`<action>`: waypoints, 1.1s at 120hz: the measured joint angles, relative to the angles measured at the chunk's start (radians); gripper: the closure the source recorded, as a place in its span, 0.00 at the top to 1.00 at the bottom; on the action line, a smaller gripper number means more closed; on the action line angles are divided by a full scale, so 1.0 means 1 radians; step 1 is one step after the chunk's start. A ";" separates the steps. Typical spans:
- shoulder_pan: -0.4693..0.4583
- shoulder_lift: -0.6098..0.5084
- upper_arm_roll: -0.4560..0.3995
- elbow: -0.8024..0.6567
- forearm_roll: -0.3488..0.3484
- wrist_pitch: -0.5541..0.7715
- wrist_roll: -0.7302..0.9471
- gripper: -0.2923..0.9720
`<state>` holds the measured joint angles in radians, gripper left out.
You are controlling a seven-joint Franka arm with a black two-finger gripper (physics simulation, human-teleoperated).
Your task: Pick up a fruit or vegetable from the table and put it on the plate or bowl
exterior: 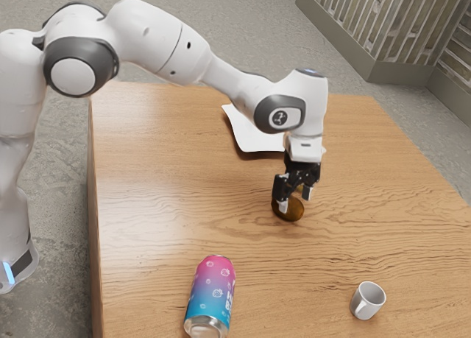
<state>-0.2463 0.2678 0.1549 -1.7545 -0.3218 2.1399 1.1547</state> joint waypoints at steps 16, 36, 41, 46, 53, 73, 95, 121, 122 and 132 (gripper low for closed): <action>-0.002 0.027 0.003 -0.006 -0.023 0.015 0.013 0.75; 0.001 0.030 0.004 -0.007 -0.070 0.039 0.025 0.62; 0.004 0.030 0.004 -0.007 -0.089 0.044 0.028 0.56; 0.007 0.032 0.004 -0.007 -0.104 0.050 0.030 0.50; 0.007 0.033 0.005 -0.007 -0.119 0.057 0.030 0.44; -0.079 -0.038 0.092 -0.008 -0.135 0.072 0.029 0.42; -0.180 -0.174 0.374 -0.023 -0.136 0.078 0.024 0.43; -0.036 -0.140 0.425 -0.017 -0.144 0.079 0.022 0.43; -0.034 -0.138 0.425 -0.017 -0.144 0.079 0.022 0.43; -0.001 -0.115 0.425 -0.012 -0.145 0.079 0.022 0.44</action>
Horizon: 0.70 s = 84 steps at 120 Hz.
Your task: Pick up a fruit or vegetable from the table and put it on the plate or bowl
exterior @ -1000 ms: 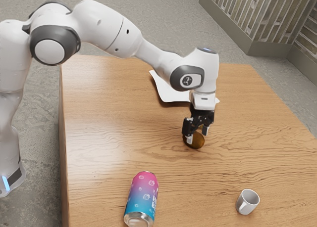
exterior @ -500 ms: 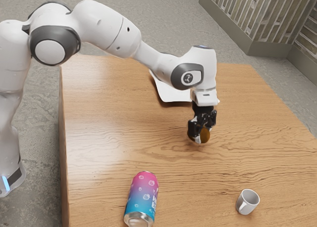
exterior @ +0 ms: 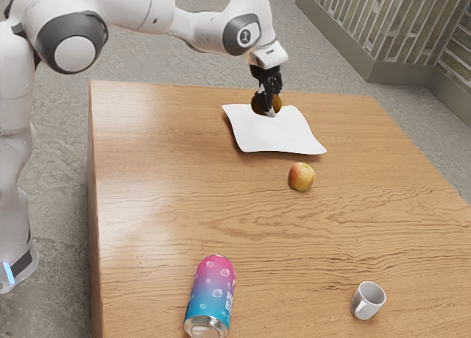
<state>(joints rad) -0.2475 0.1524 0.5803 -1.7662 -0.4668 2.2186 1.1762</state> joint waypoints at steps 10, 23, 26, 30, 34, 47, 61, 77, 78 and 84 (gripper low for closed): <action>0.042 0.036 -0.005 0.036 0.000 0.000 0.000 0.45; 0.068 0.103 -0.024 0.108 -0.008 -0.001 0.001 0.46; 0.069 0.115 -0.028 0.119 -0.012 -0.001 0.001 0.46; 0.070 0.123 -0.032 0.129 -0.021 -0.001 0.001 0.50; 0.070 0.126 -0.034 0.134 -0.034 -0.003 0.002 0.56; 0.069 0.107 -0.033 0.136 -0.059 -0.005 0.005 0.67; 0.020 0.011 -0.039 0.137 -0.150 -0.005 -0.024 0.73; -0.099 -0.090 -0.140 0.173 0.078 -0.060 -0.522 0.75; -0.103 -0.091 -0.150 0.184 0.097 -0.072 -0.562 0.75; -0.122 -0.098 -0.206 0.274 0.184 -0.176 -0.809 0.76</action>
<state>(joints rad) -0.3692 0.0548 0.3741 -1.4923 -0.2829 2.0423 0.3671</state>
